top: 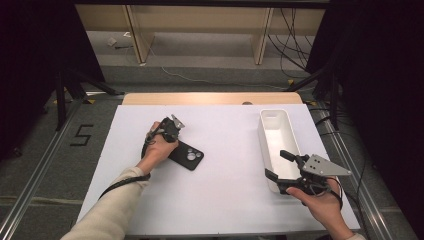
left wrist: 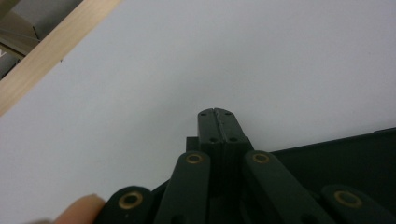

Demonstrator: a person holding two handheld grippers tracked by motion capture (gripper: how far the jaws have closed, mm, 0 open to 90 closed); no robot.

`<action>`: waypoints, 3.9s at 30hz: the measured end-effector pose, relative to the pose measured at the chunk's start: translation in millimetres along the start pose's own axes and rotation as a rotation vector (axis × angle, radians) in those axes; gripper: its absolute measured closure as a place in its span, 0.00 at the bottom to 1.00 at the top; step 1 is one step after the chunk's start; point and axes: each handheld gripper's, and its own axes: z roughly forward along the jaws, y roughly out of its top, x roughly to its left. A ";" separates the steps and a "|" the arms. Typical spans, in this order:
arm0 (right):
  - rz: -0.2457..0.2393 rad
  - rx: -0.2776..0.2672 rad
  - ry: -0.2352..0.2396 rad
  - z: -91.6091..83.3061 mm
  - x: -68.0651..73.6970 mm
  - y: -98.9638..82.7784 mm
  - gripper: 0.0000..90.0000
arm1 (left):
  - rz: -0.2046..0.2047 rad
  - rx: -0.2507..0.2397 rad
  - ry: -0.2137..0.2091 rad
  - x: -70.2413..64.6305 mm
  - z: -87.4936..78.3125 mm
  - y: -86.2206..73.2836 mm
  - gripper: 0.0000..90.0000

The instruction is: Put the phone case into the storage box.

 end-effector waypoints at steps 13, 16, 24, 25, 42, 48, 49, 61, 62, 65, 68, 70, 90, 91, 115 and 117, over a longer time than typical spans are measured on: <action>0.000 0.007 0.004 0.4 0.3 -0.6 0.23 | 0.008 0.073 -0.017 -0.7 -4.6 0.9 1.00; -0.003 0.005 0.005 0.4 0.9 -0.3 0.23 | 0.015 0.094 -0.020 -1.1 -6.4 1.2 1.00; -0.004 0.004 0.008 0.7 1.2 -0.4 0.23 | 0.022 0.144 -0.041 -0.8 -12.4 0.2 1.00; -0.001 0.006 0.008 0.8 1.4 -0.4 0.23 | 0.022 0.150 -0.042 -0.6 -13.2 -0.1 1.00; -0.001 0.004 0.008 1.0 1.5 -0.2 0.23 | 0.024 0.223 -0.113 -6.6 -36.4 -15.7 1.00; -0.003 0.002 0.009 0.8 1.9 0.1 0.23 | 0.032 0.228 -0.139 -11.7 -46.6 -24.1 1.00; -0.004 0.004 0.008 0.6 1.8 0.2 0.23 | 0.026 0.229 -0.145 -13.2 -48.4 -25.6 1.00; -0.002 0.003 0.010 0.9 2.1 0.2 0.23 | 0.029 0.232 -0.182 -19.3 -61.4 -37.5 1.00; -0.003 0.003 0.010 1.0 2.1 0.2 0.23 | 0.025 0.235 -0.182 -19.0 -61.6 -37.4 1.00; -0.002 0.005 0.009 0.6 2.2 0.4 0.23 | 0.026 0.238 -0.182 -20.7 -62.5 -37.7 1.00; -0.001 0.003 0.008 0.5 1.7 0.3 0.23 | 0.027 0.241 -0.193 -22.4 -64.7 -38.6 1.00; -0.002 0.002 0.009 0.3 1.8 0.3 0.23 | 0.027 0.240 -0.201 -24.1 -66.9 -40.1 1.00; -0.002 0.004 0.011 0.5 2.3 0.3 0.23 | 0.049 0.237 -0.236 -39.3 -81.3 -49.7 1.00; -0.003 0.004 0.010 0.6 2.3 0.3 0.23 | 0.042 0.234 -0.240 -39.0 -81.6 -50.2 1.00; -0.007 0.005 0.015 1.6 2.8 0.0 0.23 | -0.014 0.133 -0.339 -46.1 -88.2 -37.5 0.08; -0.005 0.006 0.014 1.4 2.8 0.0 0.23 | 0.007 0.136 -0.351 -49.5 -87.2 -36.9 0.07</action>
